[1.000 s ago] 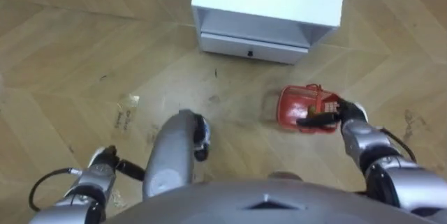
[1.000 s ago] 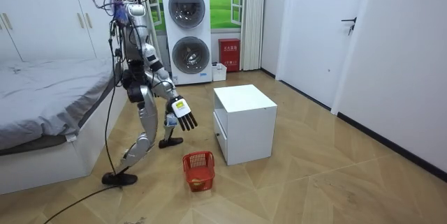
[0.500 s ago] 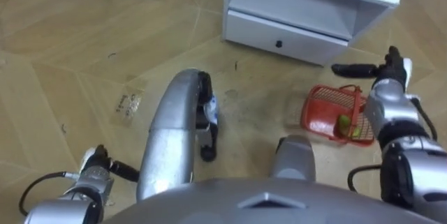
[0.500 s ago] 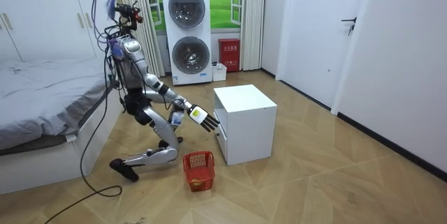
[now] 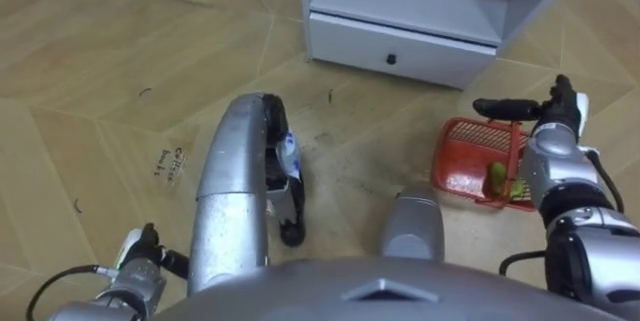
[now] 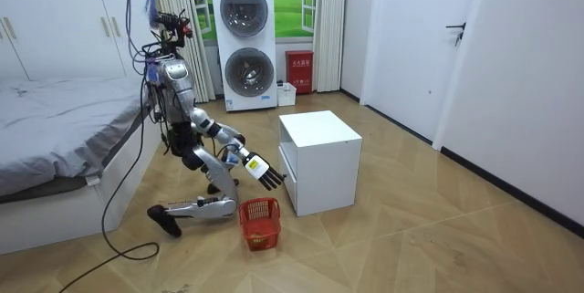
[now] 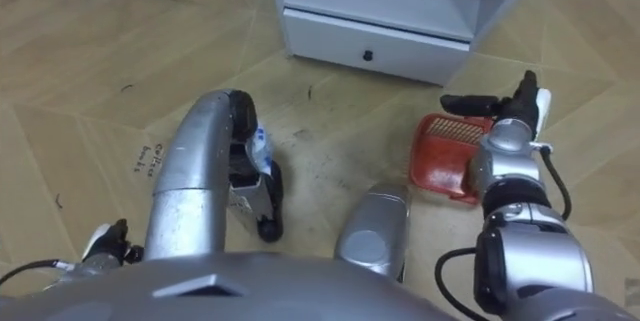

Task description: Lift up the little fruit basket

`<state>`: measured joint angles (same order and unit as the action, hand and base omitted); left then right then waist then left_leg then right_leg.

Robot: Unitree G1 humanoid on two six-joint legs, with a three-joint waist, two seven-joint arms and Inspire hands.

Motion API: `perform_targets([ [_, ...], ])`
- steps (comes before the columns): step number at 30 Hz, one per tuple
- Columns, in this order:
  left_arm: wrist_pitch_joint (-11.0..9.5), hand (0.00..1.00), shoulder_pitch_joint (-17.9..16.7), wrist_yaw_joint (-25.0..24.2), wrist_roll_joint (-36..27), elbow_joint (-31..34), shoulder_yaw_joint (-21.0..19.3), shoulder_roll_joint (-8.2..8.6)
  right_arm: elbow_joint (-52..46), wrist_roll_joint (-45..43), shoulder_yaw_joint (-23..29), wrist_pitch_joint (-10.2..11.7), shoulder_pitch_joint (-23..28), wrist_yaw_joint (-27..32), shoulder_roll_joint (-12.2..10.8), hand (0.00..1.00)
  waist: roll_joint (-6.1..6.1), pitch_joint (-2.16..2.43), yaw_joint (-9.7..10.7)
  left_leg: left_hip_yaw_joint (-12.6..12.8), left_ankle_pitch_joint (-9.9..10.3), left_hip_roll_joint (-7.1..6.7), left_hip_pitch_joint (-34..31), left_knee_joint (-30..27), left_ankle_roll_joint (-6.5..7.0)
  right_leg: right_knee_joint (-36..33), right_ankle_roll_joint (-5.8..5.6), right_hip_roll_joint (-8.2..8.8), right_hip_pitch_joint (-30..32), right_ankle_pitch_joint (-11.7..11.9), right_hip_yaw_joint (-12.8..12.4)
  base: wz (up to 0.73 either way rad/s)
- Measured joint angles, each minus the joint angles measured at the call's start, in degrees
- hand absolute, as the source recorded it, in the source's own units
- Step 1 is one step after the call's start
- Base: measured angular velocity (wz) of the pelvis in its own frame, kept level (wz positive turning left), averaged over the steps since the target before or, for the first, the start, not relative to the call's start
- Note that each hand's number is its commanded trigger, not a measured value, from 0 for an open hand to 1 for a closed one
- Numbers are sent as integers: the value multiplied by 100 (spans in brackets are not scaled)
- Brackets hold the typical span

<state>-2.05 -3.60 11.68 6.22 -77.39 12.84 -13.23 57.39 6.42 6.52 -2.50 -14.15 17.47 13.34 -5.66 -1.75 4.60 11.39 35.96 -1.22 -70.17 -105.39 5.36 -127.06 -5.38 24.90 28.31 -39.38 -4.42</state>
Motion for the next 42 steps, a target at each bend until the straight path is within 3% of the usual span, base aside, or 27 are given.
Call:
perform_targets([
  [3, 7, 0, -150, -18, -59, 7, 165, 31, 1, -1, -157, 2, -14, 5, 10, 0, -3, -1, -5, -52, 85, 36, -66, -193, -178, -263, 101, -39, -12, -82, -39, -5],
  [5, 9, 0, -179, -80, -106, 2, 229, 39, 1, -1, -226, 9, -16, 2, 13, 0, -12, -2, 0, -93, 83, 28, -180, -386, -212, -493, 166, -87, -41, -149, -78, 0],
  [7, 23, 0, -146, -165, -117, -3, 313, 135, 11, 2, -367, 18, -61, -19, 125, 0, 63, -51, -55, -245, 39, 40, -410, -619, -299, -705, 188, -252, 1, -203, -127, -16],
  [8, -18, 0, -144, -266, -119, 27, 319, 191, 12, 1, -432, 19, -93, -25, 153, 0, 108, -59, -58, -318, -57, -46, -526, -608, -467, -739, 193, -279, 94, -207, -189, -18],
  [11, -71, 0, -88, -383, -122, 44, 343, 185, 28, 3, -531, 19, -93, -103, 190, 0, 129, -44, 4, -365, -68, -155, -573, -504, -493, -766, 153, -272, 239, -226, -224, 2],
  [15, -71, 0, -41, -499, -171, 52, 439, 181, 47, 6, -661, 14, -94, -202, 297, 0, 145, -33, -21, -358, -62, -155, -591, -493, -506, -842, 131, -231, 385, -237, -341, -5],
  [18, -79, 0, 19, -499, -170, 92, 448, 181, 60, 14, -655, 11, -94, -200, 316, 0, 202, -36, -22, -346, 10, -157, -589, -417, -649, -905, 110, -204, 436, -252, -343, 4],
  [26, -101, 0, -51, -497, -209, 96, 554, 171, 162, 23, -653, 6, -93, -160, 419, 0, 391, -27, -43, -277, 8, -98, -615, -398, -660, -1007, 99, -203, 566, -257, -466, -3],
  [35, -100, 0, -64, -591, -212, 212, 647, 151, 313, -13, -665, 13, -94, -143, 424, 0, 389, -33, -44, -205, 7, -38, -636, -375, -661, -1025, 96, -205, 667, -260, -547, -2],
  [42, -89, 0, -58, -603, -225, 207, 661, 150, 633, 17, -667, 18, -90, -154, 440, 0, 462, -43, -35, -193, 7, -7, -634, -362, -661, -1042, 96, -209, 695, -260, -552, 0],
])
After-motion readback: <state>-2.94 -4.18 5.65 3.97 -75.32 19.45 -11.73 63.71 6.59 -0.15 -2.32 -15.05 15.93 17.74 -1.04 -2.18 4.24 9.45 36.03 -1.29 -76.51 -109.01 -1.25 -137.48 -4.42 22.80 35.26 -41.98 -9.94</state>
